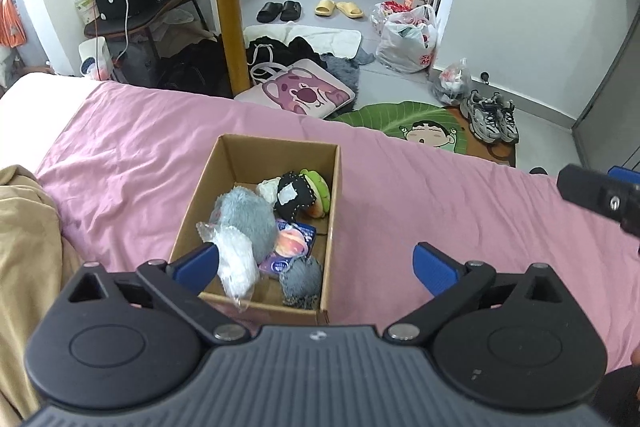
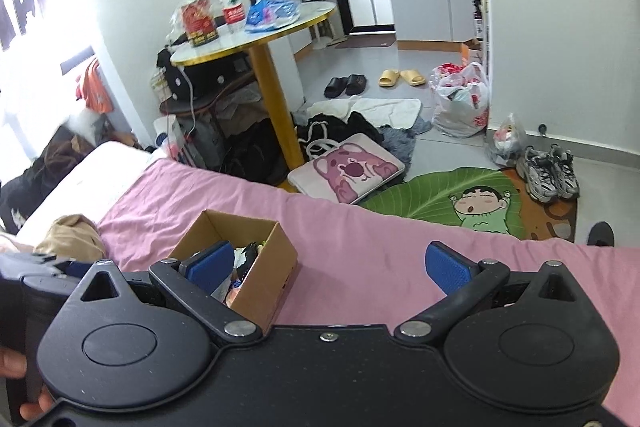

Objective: Organize soft objects

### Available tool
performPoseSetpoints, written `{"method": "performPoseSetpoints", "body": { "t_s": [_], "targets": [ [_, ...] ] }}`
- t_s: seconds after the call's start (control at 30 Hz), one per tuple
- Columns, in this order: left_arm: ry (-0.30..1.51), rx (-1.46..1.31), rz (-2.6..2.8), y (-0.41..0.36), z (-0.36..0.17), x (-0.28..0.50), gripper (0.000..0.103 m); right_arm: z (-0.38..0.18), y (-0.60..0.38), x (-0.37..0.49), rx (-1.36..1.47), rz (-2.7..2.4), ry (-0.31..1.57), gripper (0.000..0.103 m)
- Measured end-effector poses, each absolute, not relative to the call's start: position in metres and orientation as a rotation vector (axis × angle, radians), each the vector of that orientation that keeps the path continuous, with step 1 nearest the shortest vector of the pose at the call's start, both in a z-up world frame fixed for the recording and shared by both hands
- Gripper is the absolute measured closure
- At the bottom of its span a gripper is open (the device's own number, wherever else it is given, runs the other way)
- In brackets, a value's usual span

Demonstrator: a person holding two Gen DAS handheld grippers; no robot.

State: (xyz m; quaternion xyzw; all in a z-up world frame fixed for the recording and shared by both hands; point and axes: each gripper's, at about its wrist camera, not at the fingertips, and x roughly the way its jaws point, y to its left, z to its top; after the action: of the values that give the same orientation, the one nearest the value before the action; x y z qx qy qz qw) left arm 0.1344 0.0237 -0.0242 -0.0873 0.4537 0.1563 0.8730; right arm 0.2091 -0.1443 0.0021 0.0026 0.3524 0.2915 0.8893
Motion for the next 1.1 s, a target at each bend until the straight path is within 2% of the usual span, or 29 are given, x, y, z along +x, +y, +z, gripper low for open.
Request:
{"method": "performPoseSetpoints", "body": {
  "t_s": [1.1],
  "targets": [
    [0.845, -0.172, 0.287, -0.010, 0.042, 0.047, 0.001, 0.052, -0.195, 0.126, 0.048, 0.591, 0.734, 0.000]
  ]
}}
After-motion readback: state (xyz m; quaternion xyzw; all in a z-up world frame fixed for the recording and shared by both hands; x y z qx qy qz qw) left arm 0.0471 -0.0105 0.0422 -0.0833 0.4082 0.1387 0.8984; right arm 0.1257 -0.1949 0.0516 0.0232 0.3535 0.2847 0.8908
